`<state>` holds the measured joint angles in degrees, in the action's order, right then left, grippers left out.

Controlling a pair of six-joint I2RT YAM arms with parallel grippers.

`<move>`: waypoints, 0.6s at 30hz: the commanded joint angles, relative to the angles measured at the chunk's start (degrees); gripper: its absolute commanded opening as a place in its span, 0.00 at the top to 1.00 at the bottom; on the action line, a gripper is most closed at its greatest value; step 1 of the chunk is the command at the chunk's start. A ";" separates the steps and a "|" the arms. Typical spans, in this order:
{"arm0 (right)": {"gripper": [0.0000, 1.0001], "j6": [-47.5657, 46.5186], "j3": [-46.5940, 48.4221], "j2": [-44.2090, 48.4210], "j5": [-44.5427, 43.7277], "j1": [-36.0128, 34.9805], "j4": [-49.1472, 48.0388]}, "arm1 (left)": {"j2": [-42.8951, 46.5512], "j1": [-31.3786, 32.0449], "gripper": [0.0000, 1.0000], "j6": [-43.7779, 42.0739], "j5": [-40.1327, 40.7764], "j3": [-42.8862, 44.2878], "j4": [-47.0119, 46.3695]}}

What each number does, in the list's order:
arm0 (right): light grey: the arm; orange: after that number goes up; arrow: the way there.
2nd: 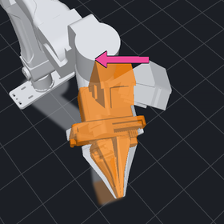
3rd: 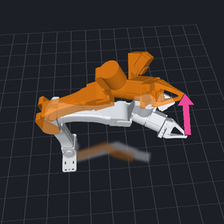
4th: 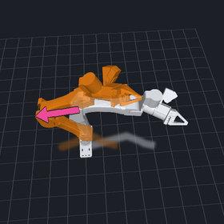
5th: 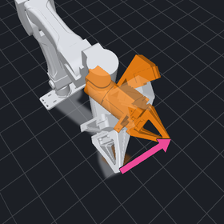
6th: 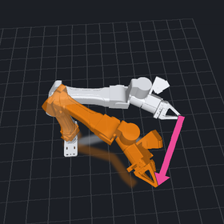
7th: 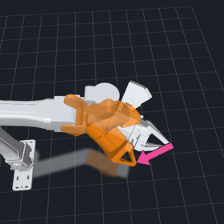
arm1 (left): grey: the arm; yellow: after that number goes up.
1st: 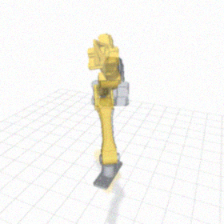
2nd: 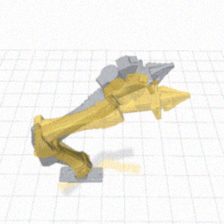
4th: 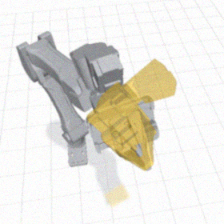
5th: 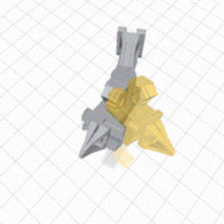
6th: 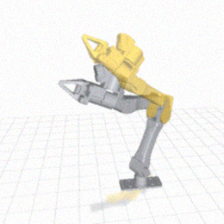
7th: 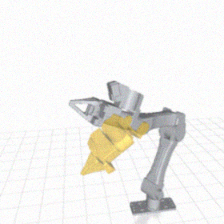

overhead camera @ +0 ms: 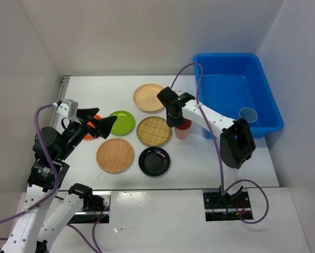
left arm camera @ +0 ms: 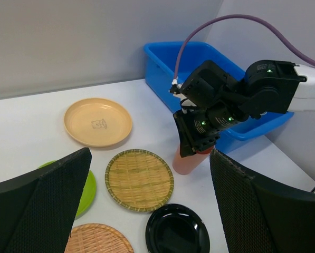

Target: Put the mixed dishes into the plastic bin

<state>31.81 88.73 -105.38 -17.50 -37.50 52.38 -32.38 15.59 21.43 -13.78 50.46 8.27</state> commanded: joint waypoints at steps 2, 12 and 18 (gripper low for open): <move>0.85 0.97 -1.19 0.44 1.41 1.81 -3.78 | 1.09 0.23 0.01 1.16 -0.55 -0.44 -1.94; 1.00 -0.43 14.43 -0.17 -2.10 2.34 7.81 | 1.09 0.23 0.01 1.16 -0.02 -0.45 -1.94; 1.00 -1.23 36.75 -2.01 -8.50 2.86 17.12 | 1.09 0.23 0.01 1.16 -0.02 -0.45 -1.94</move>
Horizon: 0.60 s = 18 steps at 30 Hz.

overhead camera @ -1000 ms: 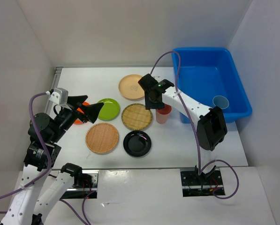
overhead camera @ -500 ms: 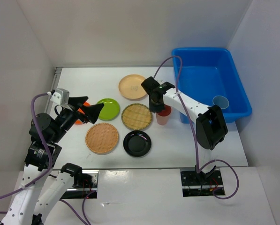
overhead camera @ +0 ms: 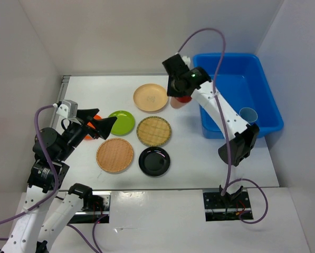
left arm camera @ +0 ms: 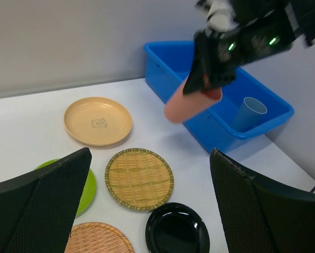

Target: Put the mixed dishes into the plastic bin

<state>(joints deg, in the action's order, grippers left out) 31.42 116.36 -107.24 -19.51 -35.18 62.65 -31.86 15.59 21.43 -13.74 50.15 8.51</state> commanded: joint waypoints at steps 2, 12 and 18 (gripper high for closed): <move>1.00 -0.65 16.08 -1.39 -10.28 3.44 11.61 | 0.57 0.23 0.01 1.16 -0.06 -0.14 -2.19; 1.00 -1.79 5.92 10.29 -4.93 23.21 8.54 | 0.05 0.23 0.01 0.63 -0.58 -0.14 -2.71; 1.00 -3.82 -12.95 15.74 3.06 30.85 -0.93 | 0.04 0.23 0.01 0.63 -0.59 -0.14 -3.24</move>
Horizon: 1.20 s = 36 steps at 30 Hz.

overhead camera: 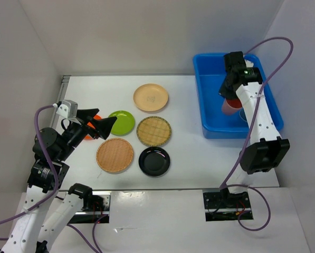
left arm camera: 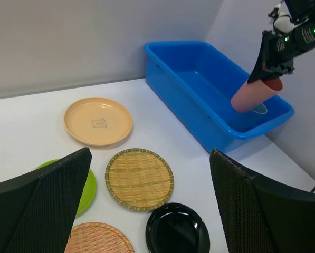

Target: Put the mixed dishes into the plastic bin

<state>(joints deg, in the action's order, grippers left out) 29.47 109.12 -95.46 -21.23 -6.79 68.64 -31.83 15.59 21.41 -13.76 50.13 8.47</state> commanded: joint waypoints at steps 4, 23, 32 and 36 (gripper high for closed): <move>1.00 -2.40 -13.66 5.64 7.35 3.97 -11.68 | 0.02 0.23 0.01 0.12 -0.57 -0.12 -2.67; 1.00 -2.93 -28.17 -0.16 7.87 4.50 -21.27 | 0.55 0.23 0.01 -0.40 1.01 -0.12 -1.61; 0.74 -2.93 -26.16 -0.69 7.87 4.50 -20.22 | 0.02 0.23 0.01 -0.40 1.01 -0.12 -1.61; 0.61 -2.93 -24.40 -0.69 7.87 4.50 -19.08 | 0.02 0.23 0.01 -0.40 1.01 -0.12 -2.14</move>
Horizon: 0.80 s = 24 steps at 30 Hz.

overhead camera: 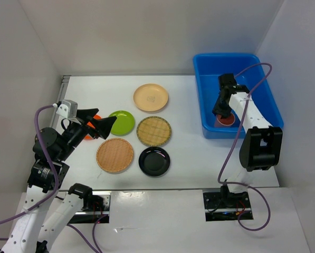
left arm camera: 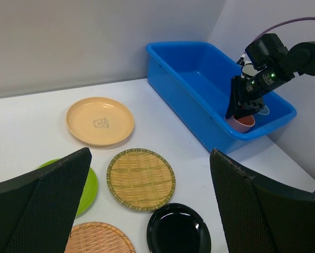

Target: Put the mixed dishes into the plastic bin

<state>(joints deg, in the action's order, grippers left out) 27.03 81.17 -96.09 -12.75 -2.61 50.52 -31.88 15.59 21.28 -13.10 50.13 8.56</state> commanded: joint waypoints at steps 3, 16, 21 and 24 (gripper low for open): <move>0.53 -0.48 7.06 -0.06 -1.31 -0.46 2.03 | -0.47 0.23 0.01 -0.27 0.36 -0.12 -2.23; 0.38 -1.99 24.97 6.25 17.64 -16.88 3.20 | -2.40 0.23 0.01 -0.80 -0.42 0.50 -2.23; 0.38 4.07 9.12 10.31 28.74 -26.03 -7.44 | -3.45 0.23 0.01 -1.33 -1.75 1.63 -0.30; 0.38 4.79 1.83 10.92 29.28 -30.95 -9.38 | -3.45 0.23 0.01 -1.85 -1.75 1.64 -0.30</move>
<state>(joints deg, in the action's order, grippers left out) 29.50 87.59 -86.02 11.22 -31.07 46.33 -35.24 15.59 21.04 -13.80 50.13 9.23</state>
